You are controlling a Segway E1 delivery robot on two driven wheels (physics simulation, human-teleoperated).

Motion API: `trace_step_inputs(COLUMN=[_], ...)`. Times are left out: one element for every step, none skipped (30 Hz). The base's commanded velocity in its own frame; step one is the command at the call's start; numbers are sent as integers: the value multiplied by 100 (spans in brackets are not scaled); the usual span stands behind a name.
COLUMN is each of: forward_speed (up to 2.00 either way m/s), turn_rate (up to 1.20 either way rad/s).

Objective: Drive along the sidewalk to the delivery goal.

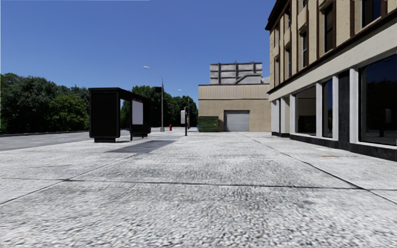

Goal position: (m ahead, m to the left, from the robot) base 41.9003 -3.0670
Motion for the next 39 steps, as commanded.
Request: trace_step_inputs(forward_speed=[200,200,200,200,200,200,200,200,200,200,200,200,200,200,200,200,200,200,200,200,200,200,200,200,200,200,200,200,200,200,200,200,200,200,200,200,200,200,200], turn_rate=[-17,-17,-25,-28,-29,-29,-29,-29,-29,-29,-29,-29,-29,-29,-29,-29,-29,-29,-29,0,0,0,0,0,0,0,0,0,0,0,0,0,0,0,0,0,0,0,0])
